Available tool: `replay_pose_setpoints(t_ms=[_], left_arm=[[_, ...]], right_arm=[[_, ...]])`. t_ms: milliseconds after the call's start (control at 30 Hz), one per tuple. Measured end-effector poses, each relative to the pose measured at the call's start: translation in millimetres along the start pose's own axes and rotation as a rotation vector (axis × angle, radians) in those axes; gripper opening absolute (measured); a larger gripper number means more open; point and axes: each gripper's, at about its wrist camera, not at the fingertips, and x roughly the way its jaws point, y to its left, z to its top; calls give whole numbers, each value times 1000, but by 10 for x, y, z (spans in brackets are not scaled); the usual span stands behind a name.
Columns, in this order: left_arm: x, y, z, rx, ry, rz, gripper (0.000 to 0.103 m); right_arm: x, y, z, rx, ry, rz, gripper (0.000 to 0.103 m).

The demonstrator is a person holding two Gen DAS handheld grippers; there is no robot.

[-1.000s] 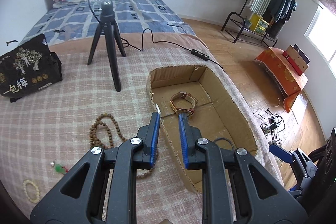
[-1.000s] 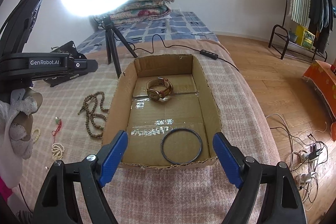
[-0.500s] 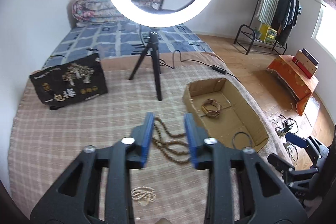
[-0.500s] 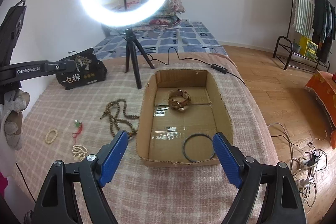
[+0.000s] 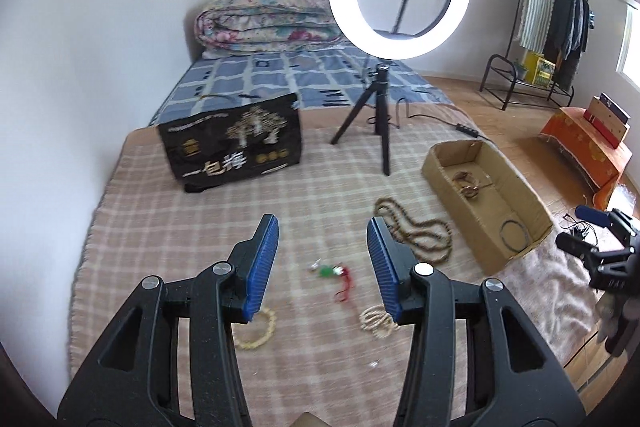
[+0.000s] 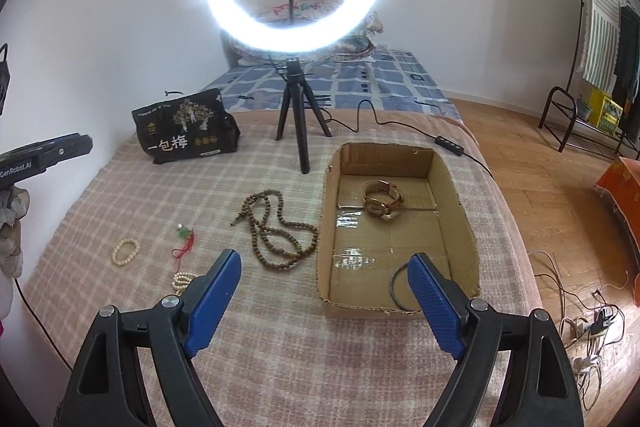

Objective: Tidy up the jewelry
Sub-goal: 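Move the left tool to the jade pendant while the right tool moves to the wooden bead necklace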

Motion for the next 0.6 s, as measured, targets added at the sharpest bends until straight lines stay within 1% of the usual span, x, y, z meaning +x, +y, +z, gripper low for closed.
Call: replay_pose_setpoints(t_ms=[167,333,467,600], left_arm=[[-82,412,-244,-61,28,45,47],[-17,747,-496,-119,77,72,47],[74,859,-680,-136,115,72,47],[208,846,-795,-142,147,47,47]], right_arm=[[87,115,4,-12,12,18,88],[213,229,42,-34,31,35,89],[359,328,75,-52,51,49,90],[536,426,105,-76,77,51,90]])
